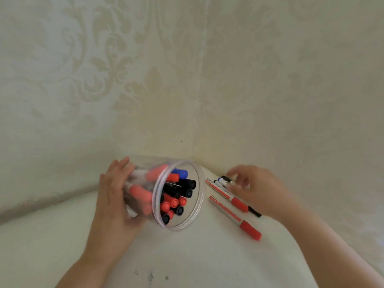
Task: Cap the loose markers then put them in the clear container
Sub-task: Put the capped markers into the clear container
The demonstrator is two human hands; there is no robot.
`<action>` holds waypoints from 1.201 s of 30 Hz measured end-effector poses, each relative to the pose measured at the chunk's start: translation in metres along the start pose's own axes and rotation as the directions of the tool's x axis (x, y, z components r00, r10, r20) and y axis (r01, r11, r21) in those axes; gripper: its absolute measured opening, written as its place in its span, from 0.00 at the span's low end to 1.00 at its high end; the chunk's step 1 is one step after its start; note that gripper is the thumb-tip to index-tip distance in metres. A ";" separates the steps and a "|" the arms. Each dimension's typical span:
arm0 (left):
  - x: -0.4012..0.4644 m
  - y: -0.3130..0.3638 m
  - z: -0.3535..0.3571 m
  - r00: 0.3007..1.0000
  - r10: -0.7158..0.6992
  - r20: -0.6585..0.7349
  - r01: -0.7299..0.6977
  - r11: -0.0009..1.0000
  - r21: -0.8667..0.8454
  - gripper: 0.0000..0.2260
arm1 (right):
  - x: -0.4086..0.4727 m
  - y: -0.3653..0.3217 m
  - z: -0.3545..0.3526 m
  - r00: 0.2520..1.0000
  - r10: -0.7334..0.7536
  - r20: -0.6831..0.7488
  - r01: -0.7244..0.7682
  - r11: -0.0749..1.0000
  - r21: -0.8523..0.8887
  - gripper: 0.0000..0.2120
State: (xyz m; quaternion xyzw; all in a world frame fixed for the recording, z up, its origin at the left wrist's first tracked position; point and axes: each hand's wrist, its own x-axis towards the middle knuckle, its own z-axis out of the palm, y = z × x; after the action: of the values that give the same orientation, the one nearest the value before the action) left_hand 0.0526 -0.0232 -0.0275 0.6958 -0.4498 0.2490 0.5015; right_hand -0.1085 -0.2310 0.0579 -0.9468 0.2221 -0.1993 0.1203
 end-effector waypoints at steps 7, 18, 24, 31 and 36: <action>0.006 0.009 -0.002 0.996 -0.076 -0.053 0.074 0.997 -0.033 0.28 | -0.009 0.038 0.051 0.970 0.082 0.227 -0.030 0.974 -0.223 0.35; -0.005 0.016 0.004 0.985 -0.161 0.065 0.169 0.976 -0.140 0.45 | 0.010 0.034 0.067 0.963 0.149 0.224 -0.032 0.890 -0.454 0.21; -0.006 0.008 0.000 0.962 -0.250 0.109 0.262 0.959 -0.105 0.43 | 0.016 0.028 0.068 0.959 0.152 0.238 -0.033 0.896 -0.442 0.18; -0.005 -0.002 0.002 0.971 -0.224 0.086 0.229 0.972 -0.050 0.47 | -0.025 -0.008 -0.015 0.993 -0.019 -0.117 0.053 0.953 0.299 0.03; -0.005 -0.009 0.006 0.955 -0.286 0.080 0.291 0.955 -0.065 0.45 | -0.069 -0.056 -0.045 0.951 -0.305 0.052 0.310 0.934 -0.180 0.14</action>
State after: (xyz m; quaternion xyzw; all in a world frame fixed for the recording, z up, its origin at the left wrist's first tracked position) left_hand 0.0578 -0.0263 -0.0382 0.7426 -0.3697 0.1315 0.5427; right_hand -0.1638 -0.1564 0.0933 -0.9792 0.0875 -0.1830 0.0015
